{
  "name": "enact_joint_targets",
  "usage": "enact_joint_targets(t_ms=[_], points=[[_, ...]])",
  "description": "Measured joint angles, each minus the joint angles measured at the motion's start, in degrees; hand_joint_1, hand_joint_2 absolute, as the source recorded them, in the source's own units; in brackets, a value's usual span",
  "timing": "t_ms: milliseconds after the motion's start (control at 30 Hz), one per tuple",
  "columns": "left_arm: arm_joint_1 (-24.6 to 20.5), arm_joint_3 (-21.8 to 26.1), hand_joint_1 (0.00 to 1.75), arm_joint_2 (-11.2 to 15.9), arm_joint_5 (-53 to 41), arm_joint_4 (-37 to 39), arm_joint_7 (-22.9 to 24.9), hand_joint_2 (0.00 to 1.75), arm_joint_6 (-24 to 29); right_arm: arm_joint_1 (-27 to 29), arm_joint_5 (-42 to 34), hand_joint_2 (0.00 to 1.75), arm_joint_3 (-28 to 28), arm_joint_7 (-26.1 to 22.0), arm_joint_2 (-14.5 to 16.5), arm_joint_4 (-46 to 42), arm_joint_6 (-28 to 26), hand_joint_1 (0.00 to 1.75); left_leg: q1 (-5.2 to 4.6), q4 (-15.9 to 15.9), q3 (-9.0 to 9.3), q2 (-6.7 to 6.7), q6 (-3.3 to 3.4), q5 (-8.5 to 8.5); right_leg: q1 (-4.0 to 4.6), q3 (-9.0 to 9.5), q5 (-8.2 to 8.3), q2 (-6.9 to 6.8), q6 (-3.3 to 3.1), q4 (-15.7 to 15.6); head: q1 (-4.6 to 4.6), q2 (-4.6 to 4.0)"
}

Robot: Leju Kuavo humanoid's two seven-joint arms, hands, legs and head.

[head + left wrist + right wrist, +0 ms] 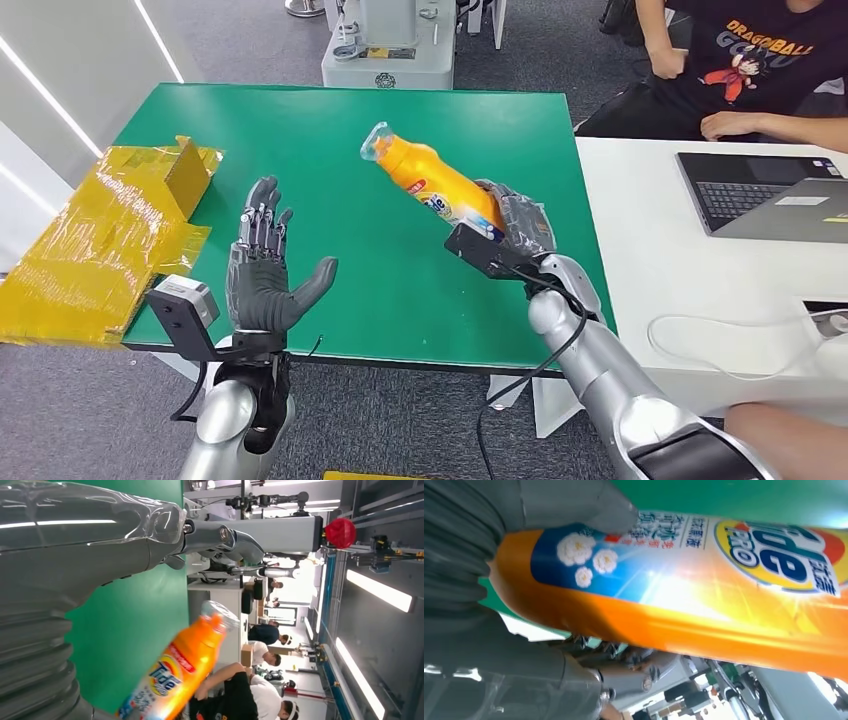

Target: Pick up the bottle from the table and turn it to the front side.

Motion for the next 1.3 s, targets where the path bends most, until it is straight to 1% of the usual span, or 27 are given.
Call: enact_joint_targets(t_ms=[167, 300, 433, 567, 700, 833, 967, 1067, 1133, 1300], points=[[0.6, 0.0, 0.0, 0.0, -0.1, -0.4, -0.1, 1.75, 0.7, 3.3, -4.9, 1.75, -4.1, -4.3, 2.0, -5.9, -4.7, 1.75, 0.0, 0.0, -0.01, 0.0, -0.01, -0.01, 0.0, -0.02, 0.0, 0.0, 0.0, 0.0, 0.0, 0.0], [0.8, 0.1, 0.0, 0.0, -0.2, -0.7, -0.1, 1.75, 1.0, 6.5, -8.3, 1.75, -5.9, -5.3, 3.2, -11.9, -5.7, 1.75, 0.0, 0.0, -0.02, -0.01, -0.02, -0.01, 0.0, -0.03, -0.03, -0.01, 0.0, 0.0, 0.01, 0.0], [1.2, 0.1, 0.0, -0.1, -0.6, -1.2, 0.3, 1.75, 1.3, 12.1, -14.6, 1.75, -6.2, -5.2, 4.2, -22.0, -6.4, 1.75, 0.0, 0.0, -0.02, -0.03, -0.07, -0.06, 0.0, -0.03, -0.09, -0.02, -0.02, 0.0, 0.0, 0.0], [1.6, 0.1, 0.0, -0.1, -1.3, -1.5, 0.5, 1.75, 1.1, 16.9, -16.8, 1.75, -5.8, -3.9, 4.4, -30.7, -6.2, 1.75, 0.0, 0.0, -0.02, -0.02, -0.11, -0.13, 0.0, -0.04, -0.14, -0.01, -0.04, 0.0, 0.0, 0.0], [1.6, 0.1, 0.0, -0.1, -3.4, -1.7, 0.9, 1.75, 0.6, 21.4, -19.5, 1.75, -5.1, -3.1, 4.2, -37.0, -4.3, 1.75, 0.0, 0.0, -0.02, -0.02, -0.1, -0.14, 0.0, -0.05, -0.16, -0.01, -0.06, 0.0, 0.0, 0.0], [1.5, 0.1, 0.0, 0.1, -5.4, -2.2, 1.6, 1.75, -0.4, 25.2, -20.7, 1.75, -4.3, -3.1, 3.7, -40.8, -3.0, 1.75, 0.0, 0.0, -0.02, -0.01, -0.09, -0.16, 0.0, -0.06, -0.18, 0.0, -0.07, 0.0, 0.0, 0.0], [1.0, 0.1, 0.0, 0.6, -7.1, -2.3, 2.6, 1.75, -1.9, 27.5, -20.8, 1.75, -3.7, -3.4, 3.0, -42.6, -1.5, 1.75, 0.0, 0.0, -0.02, -0.01, -0.09, -0.16, 0.0, -0.06, -0.18, 0.0, -0.07, 0.0, 0.0, 0.0], [-0.5, 0.1, 0.0, 1.3, -8.3, -1.7, 4.2, 1.75, -3.7, 28.0, -20.7, 1.75, -3.2, -3.9, 2.4, -42.8, 0.4, 1.75, 0.0, 0.0, -0.02, -0.01, -0.09, -0.16, 0.0, -0.06, -0.18, -0.01, -0.07, 0.0, 0.0, 0.0], [-2.6, 0.1, 0.0, 2.0, -9.4, 0.2, 5.4, 1.75, -5.5, 27.8, -20.1, 1.75, -2.8, -4.4, 2.0, -42.6, 1.7, 1.75, 0.0, 0.0, -0.02, -0.01, -0.1, -0.14, 0.0, -0.06, -0.17, -0.02, -0.08, 0.0, 0.01, 0.0], [-11.1, 0.1, 0.0, 3.7, -10.8, 8.1, 6.9, 1.75, -9.6, 25.1, -18.6, 1.75, -2.3, -4.8, 1.3, -40.2, 4.2, 1.75, 0.0, 0.0, -0.01, -0.01, -0.17, -0.05, 0.0, -0.06, -0.07, -0.01, -0.12, 0.0, 0.01, 0.0]])
